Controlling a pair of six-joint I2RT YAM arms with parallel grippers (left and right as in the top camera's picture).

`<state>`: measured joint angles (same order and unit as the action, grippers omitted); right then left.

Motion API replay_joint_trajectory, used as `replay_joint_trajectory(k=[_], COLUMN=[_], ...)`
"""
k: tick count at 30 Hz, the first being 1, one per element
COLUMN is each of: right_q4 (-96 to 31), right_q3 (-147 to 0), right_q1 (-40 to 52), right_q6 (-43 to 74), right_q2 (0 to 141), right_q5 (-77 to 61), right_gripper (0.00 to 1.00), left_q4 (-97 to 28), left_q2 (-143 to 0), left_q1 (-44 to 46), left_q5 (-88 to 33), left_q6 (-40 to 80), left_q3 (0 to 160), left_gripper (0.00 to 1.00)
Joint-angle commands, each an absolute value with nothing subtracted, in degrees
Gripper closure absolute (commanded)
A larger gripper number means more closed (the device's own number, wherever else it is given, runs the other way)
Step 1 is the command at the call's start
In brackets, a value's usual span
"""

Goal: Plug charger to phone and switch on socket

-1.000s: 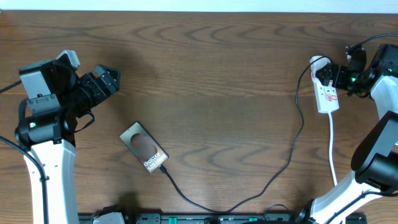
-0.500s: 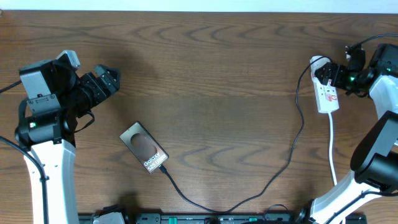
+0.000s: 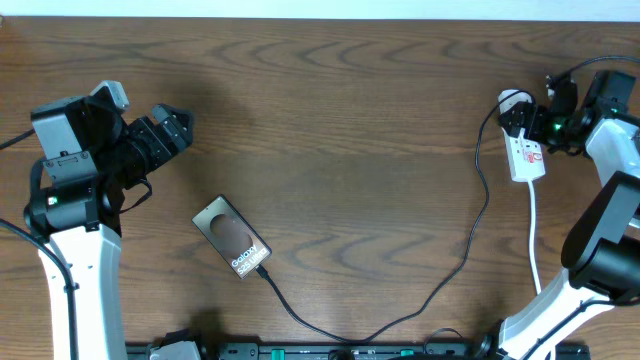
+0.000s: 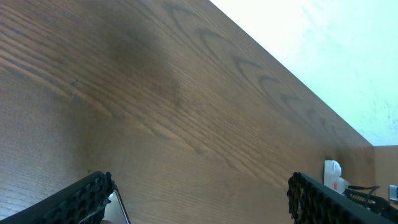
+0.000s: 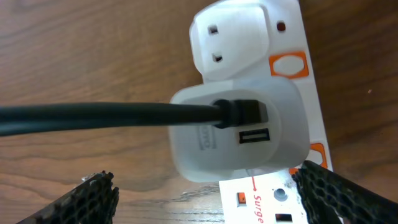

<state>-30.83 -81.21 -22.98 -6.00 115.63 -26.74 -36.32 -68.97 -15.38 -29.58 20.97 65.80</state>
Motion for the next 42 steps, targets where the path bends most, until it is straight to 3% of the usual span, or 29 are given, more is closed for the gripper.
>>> replay_joint_trajectory(k=[1,42], right_q4=[-30.7,-28.8], right_q3=[-80.8,-80.8], right_q1=[-22.6,-22.0], right_q6=[-5.2,-5.8], right_q2=[117.0,117.5], right_q5=[-28.0,-26.9], right_gripper=[0.09,0.09], left_q4=[-36.6,-36.6], left_q2=[-69.2,-69.2], left_q1=[-15.7,-15.7], left_q5=[-28.9,-28.9], left_q6=[20.7,20.6], left_q3=[66.6,66.6], left_gripper=[0.08,0.08])
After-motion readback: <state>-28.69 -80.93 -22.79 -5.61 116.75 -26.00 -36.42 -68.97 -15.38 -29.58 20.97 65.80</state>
